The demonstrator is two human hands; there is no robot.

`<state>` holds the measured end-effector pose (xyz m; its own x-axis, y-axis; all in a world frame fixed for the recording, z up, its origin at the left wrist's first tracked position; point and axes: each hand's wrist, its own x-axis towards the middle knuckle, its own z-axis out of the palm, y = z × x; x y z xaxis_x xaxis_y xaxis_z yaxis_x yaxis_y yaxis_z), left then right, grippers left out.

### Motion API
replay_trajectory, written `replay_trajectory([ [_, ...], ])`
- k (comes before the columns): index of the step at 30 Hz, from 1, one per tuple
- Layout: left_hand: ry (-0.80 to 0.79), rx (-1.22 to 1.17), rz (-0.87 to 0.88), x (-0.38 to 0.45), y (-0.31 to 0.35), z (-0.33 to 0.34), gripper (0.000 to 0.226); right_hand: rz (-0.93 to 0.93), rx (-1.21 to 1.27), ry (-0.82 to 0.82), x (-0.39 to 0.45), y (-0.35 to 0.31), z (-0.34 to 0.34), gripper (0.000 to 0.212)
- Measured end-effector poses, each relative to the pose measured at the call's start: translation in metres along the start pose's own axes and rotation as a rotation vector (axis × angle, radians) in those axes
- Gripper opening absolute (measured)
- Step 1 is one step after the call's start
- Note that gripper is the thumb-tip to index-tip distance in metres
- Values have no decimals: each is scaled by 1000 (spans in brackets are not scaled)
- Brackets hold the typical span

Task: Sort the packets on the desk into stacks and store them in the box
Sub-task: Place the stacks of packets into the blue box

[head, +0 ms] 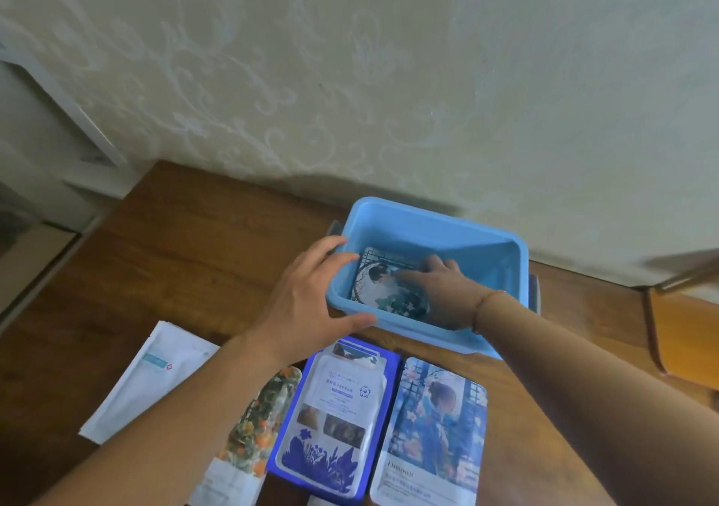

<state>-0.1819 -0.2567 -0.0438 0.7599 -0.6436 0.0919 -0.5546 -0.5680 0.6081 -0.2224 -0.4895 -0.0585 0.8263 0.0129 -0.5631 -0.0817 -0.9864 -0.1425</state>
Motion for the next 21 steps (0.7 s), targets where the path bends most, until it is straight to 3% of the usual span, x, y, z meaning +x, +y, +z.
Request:
replay_trajectory([
  [11,23,-61,-9,-3,3,4,79,-73,-207,4,26,-9,11,70],
  [14,63,17,-1,-11,8,5,74,-127,-118,1,18,-10,-6,68],
  [16,239,47,74,-26,15,6,59,-123,195,246,-12,-7,-20,56],
  [18,372,-40,192,-51,29,14,33,-81,644,715,-67,-8,-14,34],
  [20,189,-99,315,-78,45,33,19,84,1117,1043,-126,-14,20,14],
  [21,42,-89,338,-89,52,44,18,219,1255,1071,-148,-17,46,12],
])
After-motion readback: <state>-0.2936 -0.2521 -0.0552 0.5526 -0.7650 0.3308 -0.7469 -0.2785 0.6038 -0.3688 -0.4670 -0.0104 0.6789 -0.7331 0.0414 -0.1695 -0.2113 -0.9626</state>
